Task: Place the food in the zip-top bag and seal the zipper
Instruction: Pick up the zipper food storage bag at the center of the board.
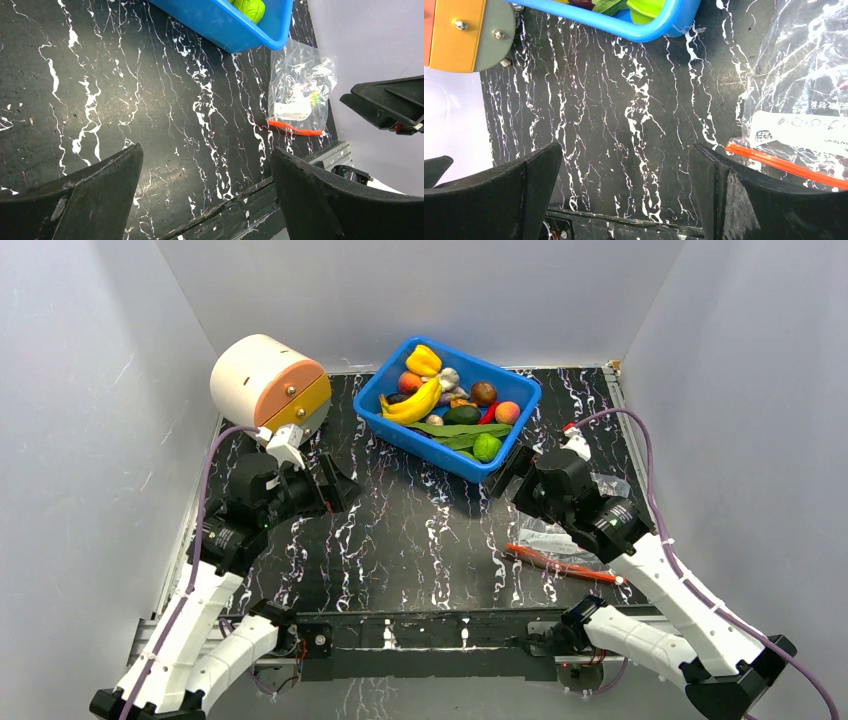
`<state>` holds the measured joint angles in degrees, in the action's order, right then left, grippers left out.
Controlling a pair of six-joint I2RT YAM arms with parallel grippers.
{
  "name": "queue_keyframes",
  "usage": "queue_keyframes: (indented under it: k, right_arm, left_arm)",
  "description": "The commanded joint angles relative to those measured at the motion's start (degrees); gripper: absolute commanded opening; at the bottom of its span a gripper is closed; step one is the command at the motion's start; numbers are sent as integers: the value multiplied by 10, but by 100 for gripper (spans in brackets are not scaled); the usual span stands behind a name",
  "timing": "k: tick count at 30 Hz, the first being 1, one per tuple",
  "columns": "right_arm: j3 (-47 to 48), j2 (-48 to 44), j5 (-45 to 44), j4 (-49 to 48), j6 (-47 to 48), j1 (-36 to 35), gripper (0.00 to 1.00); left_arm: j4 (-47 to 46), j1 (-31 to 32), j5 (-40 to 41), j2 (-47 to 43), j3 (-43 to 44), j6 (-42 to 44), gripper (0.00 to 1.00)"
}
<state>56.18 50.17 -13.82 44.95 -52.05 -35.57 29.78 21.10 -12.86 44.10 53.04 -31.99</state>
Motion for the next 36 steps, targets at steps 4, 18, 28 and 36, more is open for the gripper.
queue_keyframes:
  k: [4,18,28,36]
  right_arm:
    - [16,-19,-15,-33,-7,-3,98]
    - [-25,22,-90,67,-160,-3,82]
    - [-129,33,-85,78,-319,-3,52]
    - [-205,34,-116,29,-366,-1,44]
  left_arm:
    - [-20,-2,-5,-24,-8,3,98]
    - [-8,-3,-9,10,-26,15,98]
    - [12,-2,11,3,-28,29,98]
    - [15,-3,16,-5,-23,36,98]
